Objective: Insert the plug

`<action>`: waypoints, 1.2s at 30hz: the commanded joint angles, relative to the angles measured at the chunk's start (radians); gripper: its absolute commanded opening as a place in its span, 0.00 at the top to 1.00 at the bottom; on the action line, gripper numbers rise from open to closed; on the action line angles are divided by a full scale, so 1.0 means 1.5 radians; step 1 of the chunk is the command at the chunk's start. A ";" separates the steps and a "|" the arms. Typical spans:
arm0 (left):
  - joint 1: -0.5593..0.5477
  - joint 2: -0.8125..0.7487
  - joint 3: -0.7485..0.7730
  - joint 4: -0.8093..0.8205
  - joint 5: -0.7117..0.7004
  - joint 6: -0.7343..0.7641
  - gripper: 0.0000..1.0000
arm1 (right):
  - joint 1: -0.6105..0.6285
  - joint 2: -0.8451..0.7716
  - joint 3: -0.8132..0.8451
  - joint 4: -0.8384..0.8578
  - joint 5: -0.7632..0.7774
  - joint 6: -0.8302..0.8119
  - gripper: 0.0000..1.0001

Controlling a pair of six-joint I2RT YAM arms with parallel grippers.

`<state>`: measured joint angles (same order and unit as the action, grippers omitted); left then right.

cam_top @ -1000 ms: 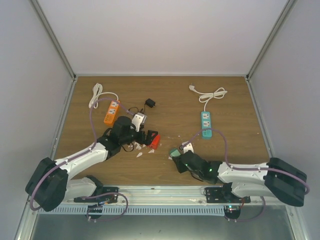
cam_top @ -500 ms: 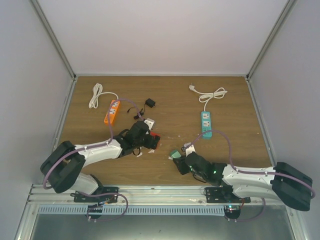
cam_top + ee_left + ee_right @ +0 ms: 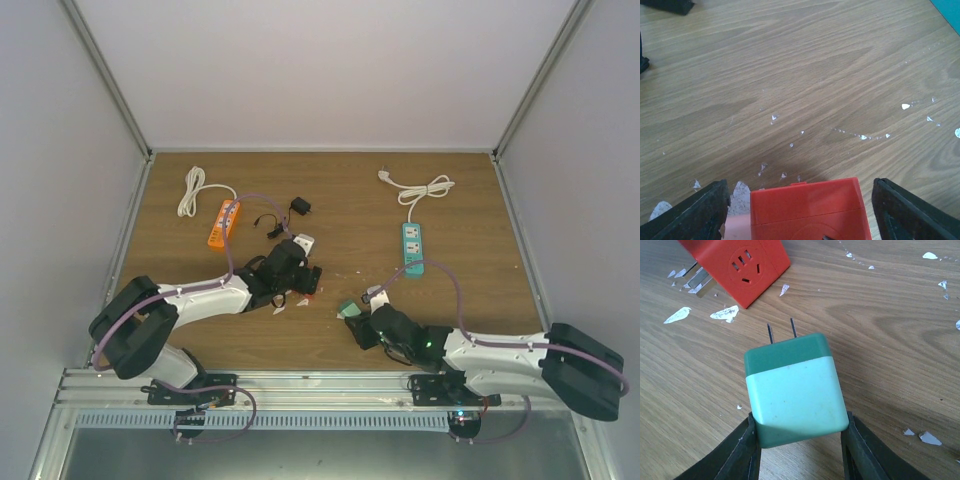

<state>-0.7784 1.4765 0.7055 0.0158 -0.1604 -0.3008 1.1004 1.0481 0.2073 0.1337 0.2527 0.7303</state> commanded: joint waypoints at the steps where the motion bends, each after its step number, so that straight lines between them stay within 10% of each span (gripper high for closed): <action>1: -0.004 0.012 0.016 0.015 -0.013 0.000 0.16 | 0.007 0.008 -0.004 0.025 0.005 -0.008 0.89; 17: -0.004 0.042 0.028 0.013 -0.015 -0.002 0.17 | 0.007 0.029 0.003 0.029 0.006 -0.011 0.89; 36: 0.013 -0.002 -0.039 0.111 0.168 0.115 0.44 | 0.091 0.088 0.057 0.059 0.078 -0.087 0.91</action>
<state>-0.7704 1.5082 0.6758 0.0776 -0.0292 -0.1913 1.1645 1.1496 0.2333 0.1822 0.2619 0.6601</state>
